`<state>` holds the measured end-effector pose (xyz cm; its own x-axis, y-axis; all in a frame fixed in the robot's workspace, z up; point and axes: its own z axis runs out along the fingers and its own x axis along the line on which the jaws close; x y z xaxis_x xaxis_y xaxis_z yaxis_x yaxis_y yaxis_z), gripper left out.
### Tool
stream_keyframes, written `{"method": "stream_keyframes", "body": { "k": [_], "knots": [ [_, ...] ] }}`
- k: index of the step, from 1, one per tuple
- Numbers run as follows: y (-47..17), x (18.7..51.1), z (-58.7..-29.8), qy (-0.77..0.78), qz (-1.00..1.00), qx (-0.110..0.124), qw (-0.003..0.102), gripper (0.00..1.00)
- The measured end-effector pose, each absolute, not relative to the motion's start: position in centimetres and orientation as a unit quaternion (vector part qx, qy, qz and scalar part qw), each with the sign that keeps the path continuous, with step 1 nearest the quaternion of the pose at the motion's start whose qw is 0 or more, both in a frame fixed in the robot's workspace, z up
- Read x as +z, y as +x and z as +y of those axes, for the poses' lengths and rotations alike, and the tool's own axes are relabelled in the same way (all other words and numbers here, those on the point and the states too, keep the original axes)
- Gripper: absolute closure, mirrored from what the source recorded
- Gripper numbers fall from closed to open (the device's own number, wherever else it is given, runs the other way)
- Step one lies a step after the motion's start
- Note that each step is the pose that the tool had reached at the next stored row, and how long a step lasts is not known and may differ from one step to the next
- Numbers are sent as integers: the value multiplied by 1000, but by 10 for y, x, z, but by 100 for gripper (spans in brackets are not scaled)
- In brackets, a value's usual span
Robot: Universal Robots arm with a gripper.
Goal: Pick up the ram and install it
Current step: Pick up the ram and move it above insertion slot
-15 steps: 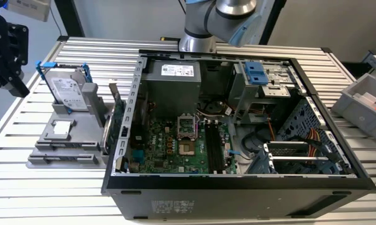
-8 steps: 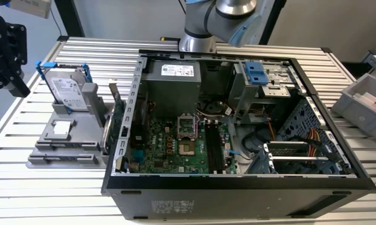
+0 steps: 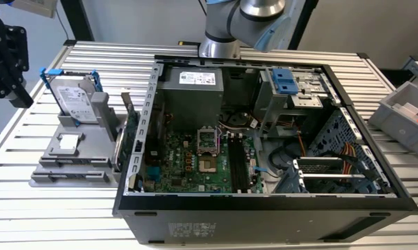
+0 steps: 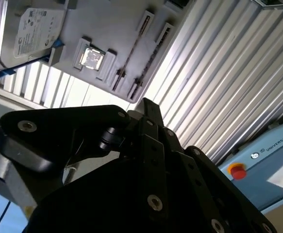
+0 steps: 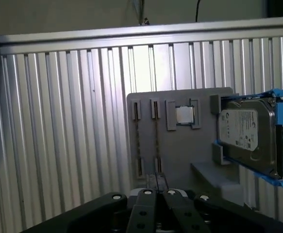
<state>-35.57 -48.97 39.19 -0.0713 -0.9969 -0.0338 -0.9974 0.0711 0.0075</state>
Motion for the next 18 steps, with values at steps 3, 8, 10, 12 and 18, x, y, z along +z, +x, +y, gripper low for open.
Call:
{"method": "stream_keyframes", "body": {
  "k": [3,8,10,12,18],
  "knots": [
    [-356,392,-490,-693,720,14,9,100],
    [-356,392,-490,-714,700,15,9,100],
    [-356,392,-490,-721,693,15,9,100],
    [-356,392,-490,-727,686,15,9,100],
    [-356,392,-490,-730,683,15,9,100]
  ]
}}
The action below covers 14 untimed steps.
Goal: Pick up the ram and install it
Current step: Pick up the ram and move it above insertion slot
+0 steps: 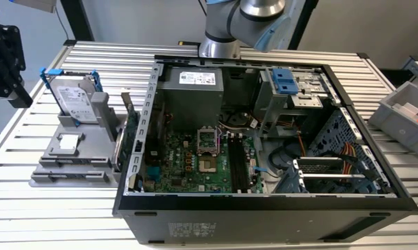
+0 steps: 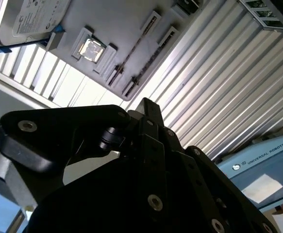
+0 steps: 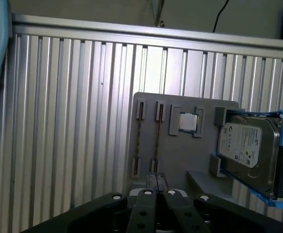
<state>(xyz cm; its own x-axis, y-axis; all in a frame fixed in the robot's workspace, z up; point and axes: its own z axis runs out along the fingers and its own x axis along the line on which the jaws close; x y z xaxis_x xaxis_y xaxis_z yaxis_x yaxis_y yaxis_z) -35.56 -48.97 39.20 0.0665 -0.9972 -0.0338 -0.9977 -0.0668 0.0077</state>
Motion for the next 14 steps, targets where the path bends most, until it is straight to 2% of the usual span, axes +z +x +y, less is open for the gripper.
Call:
{"method": "stream_keyframes", "body": {
  "k": [7,8,14],
  "knots": [
    [-356,392,-490,-731,683,15,9,100],
    [-356,392,-490,-731,683,15,9,0],
    [-356,392,-490,-731,682,15,9,0]
  ]
}}
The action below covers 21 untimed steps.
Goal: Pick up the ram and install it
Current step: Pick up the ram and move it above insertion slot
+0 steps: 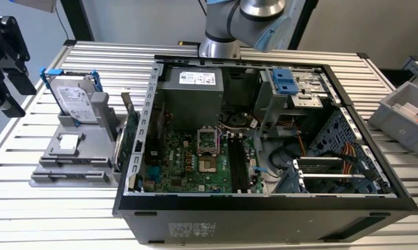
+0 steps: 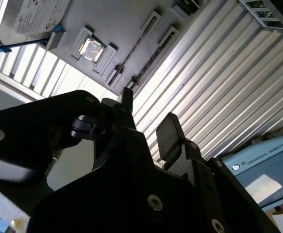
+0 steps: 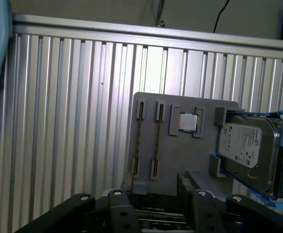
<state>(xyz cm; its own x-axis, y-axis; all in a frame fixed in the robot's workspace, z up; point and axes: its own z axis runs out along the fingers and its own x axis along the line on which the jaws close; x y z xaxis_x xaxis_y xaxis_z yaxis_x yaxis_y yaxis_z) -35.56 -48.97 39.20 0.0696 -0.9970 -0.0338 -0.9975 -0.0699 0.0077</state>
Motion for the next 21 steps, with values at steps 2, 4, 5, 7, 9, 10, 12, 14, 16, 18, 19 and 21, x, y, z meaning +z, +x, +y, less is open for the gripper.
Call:
{"method": "stream_keyframes", "body": {
  "k": [2,4,5,7,9,10,12,14,16,18,19,21],
  "knots": [
    [-356,392,-490,-732,681,15,9,0],
    [-356,392,-490,-732,681,15,9,0],
    [-356,392,-490,-732,681,15,9,0],
    [-356,392,-490,-732,681,15,9,0],
    [-356,392,-490,-732,681,15,9,0],
    [-356,392,-490,-732,681,15,9,0],
    [-356,392,-490,-732,681,15,9,0],
    [-356,391,-490,-729,684,15,9,0],
    [-356,390,-490,-725,689,15,9,0],
    [-356,389,-490,-720,694,15,9,0],
    [-356,389,-490,-719,695,15,9,0],
    [-356,387,-490,-718,696,15,9,0]
  ]
}}
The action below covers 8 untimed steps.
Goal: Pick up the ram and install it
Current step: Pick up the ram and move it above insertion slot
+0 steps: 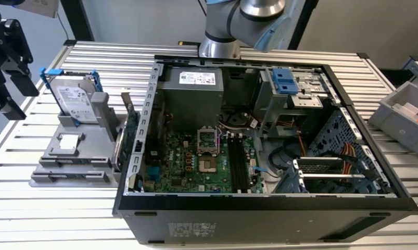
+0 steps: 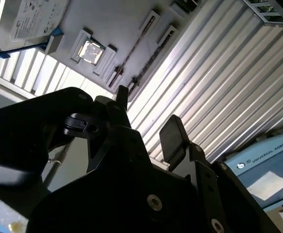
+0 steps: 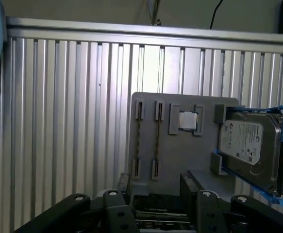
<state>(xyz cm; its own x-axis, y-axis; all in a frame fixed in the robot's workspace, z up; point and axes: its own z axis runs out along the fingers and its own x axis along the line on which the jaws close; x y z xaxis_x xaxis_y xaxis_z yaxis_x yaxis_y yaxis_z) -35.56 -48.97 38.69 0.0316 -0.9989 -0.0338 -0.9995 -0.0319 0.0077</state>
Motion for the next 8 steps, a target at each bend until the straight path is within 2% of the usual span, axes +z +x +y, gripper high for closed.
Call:
{"method": "stream_keyframes", "body": {
  "k": [8],
  "knots": [
    [-356,380,-490,-718,696,15,9,0]
  ]
}}
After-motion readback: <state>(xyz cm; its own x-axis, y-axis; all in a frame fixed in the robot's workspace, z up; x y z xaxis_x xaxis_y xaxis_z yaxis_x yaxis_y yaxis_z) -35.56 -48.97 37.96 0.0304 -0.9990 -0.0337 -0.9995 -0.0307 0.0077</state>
